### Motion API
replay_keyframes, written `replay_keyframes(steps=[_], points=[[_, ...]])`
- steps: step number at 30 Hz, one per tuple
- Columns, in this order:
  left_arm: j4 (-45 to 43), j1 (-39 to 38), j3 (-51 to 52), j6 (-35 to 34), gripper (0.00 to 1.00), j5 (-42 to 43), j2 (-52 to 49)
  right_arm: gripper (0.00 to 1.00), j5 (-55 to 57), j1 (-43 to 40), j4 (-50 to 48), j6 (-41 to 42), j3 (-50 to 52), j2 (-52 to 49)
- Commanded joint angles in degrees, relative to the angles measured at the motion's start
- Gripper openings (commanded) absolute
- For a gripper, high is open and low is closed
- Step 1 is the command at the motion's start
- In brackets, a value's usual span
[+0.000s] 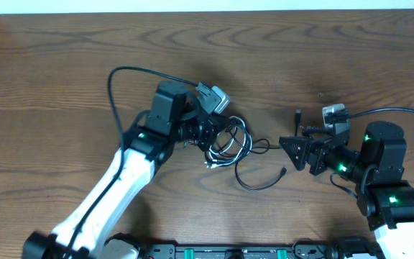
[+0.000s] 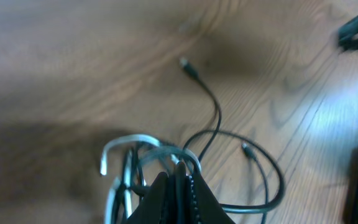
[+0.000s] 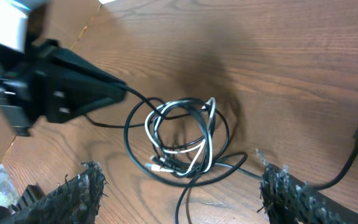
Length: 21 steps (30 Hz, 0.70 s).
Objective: Untangle cables
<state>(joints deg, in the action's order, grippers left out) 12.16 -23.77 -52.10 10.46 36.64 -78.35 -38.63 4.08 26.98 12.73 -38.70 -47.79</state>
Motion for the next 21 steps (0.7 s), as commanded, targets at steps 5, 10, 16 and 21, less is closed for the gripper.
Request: replay_keyframes(steps=[5, 10, 16, 21], points=[[-0.15, 0.24, -1.62, -0.52, 0.43, 1.84, -3.45, 0.80, -0.33, -0.33, -0.20, -1.03, -0.02, -0.13], [-0.66, 0.24, -1.62, -0.52, 0.58, 3.43, -1.75, 0.80, -0.33, -0.33, -0.24, -1.03, -0.02, -0.13], [-0.63, 0.24, -1.62, -0.48, 0.59, 1.05, 0.92, 0.82, -0.33, -0.33, -0.22, -1.01, -0.02, -0.15], [0.20, 0.24, -1.62, -0.50, 0.64, -3.69, 0.98, 0.83, -0.39, -0.26, 0.44, -0.72, 0.04, -1.55]])
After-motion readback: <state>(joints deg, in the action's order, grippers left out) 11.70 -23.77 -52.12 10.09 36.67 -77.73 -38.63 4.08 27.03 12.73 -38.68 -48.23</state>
